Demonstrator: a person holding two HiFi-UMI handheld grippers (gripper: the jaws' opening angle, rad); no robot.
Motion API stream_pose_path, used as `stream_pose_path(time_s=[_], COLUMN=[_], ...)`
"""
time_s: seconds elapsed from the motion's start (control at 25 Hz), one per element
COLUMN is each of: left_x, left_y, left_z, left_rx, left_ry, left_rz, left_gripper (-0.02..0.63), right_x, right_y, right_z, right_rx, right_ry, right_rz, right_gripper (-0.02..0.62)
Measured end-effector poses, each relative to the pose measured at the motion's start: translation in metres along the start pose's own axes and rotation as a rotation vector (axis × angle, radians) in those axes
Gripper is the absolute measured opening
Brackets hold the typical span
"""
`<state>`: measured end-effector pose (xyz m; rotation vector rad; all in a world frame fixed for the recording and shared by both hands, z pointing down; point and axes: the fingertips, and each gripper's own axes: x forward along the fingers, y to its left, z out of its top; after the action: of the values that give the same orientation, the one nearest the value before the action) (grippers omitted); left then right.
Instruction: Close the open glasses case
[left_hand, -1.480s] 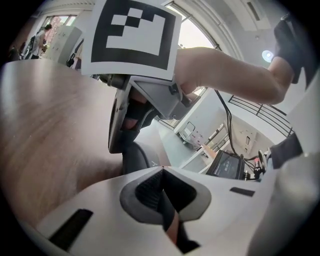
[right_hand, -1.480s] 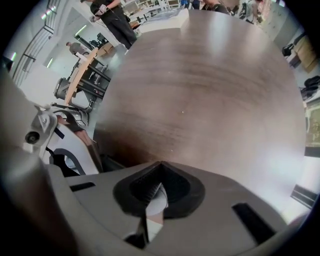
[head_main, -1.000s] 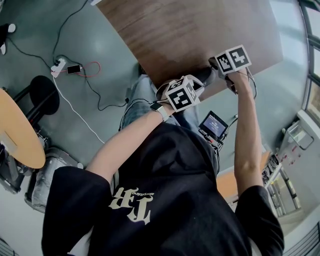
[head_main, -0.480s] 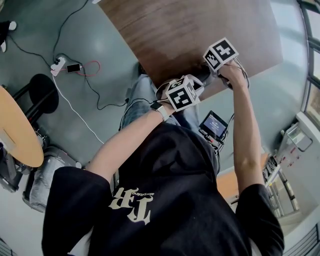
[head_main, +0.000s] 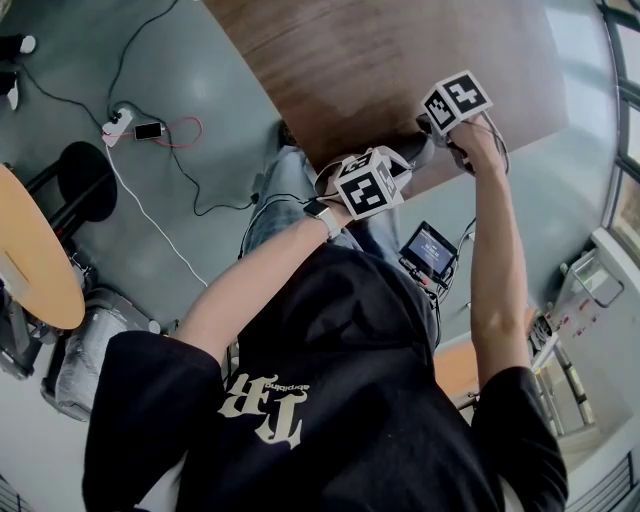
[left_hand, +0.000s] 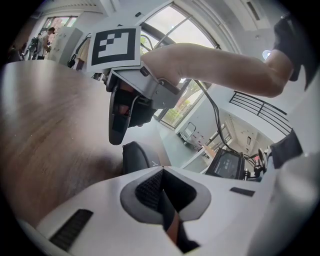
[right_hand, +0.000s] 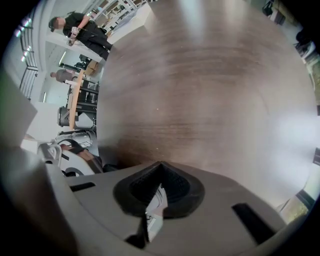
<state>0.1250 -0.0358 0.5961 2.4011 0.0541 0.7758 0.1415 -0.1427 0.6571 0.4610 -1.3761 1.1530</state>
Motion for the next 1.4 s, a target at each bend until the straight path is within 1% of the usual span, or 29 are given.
stream_pose_path(time_s=[0.28, 0.32, 0.36, 0.44, 0.56, 0.72, 0.76, 0.8, 0.96, 1.08, 1.2, 1.4], left_x=[0.002, 0.002, 0.002, 0.001, 0.001, 0.001, 0.001, 0.001, 0.002, 0.002, 0.003, 0.004], left_y=[0.003, 0.004, 0.004, 0.003, 0.002, 0.003, 0.003, 0.003, 0.003, 0.004, 0.006, 0.008], left_z=[0.000, 0.000, 0.000, -0.001, 0.000, 0.002, 0.002, 0.001, 0.000, 0.001, 0.002, 0.001], left_rx=[0.003, 0.003, 0.004, 0.007, 0.009, 0.014, 0.013, 0.011, 0.003, 0.007, -0.009, -0.038], left_ry=[-0.001, -0.002, -0.003, -0.005, -0.006, -0.007, -0.006, -0.004, -0.003, -0.011, -0.009, -0.014], left_rz=[0.007, 0.007, 0.008, 0.011, 0.014, 0.018, 0.018, 0.019, 0.015, 0.019, 0.021, 0.031], left_gripper=[0.005, 0.004, 0.005, 0.003, 0.003, 0.003, 0.005, 0.005, 0.003, 0.005, 0.005, 0.003], right_x=[-0.004, -0.002, 0.000, 0.005, 0.009, 0.012, 0.012, 0.012, 0.013, 0.010, 0.007, 0.006], right_y=[-0.003, -0.001, 0.003, 0.008, 0.010, 0.011, 0.012, 0.013, 0.015, 0.012, 0.008, 0.004], right_z=[0.003, 0.003, 0.002, 0.000, -0.003, -0.004, -0.004, -0.003, -0.002, -0.001, 0.001, 0.002], right_rx=[0.050, 0.051, 0.050, 0.050, 0.075, 0.129, 0.139, 0.143, 0.143, 0.173, 0.207, 0.236], right_ry=[-0.046, -0.041, -0.028, 0.005, 0.029, 0.057, 0.063, 0.067, 0.063, 0.031, -0.016, -0.070], right_rz=[0.063, 0.077, 0.089, 0.112, 0.158, 0.228, 0.246, 0.261, 0.278, 0.302, 0.322, 0.324], right_gripper=[-0.012, -0.003, 0.032, 0.061, 0.072, 0.071, 0.056, 0.026, 0.013, 0.008, 0.003, 0.000])
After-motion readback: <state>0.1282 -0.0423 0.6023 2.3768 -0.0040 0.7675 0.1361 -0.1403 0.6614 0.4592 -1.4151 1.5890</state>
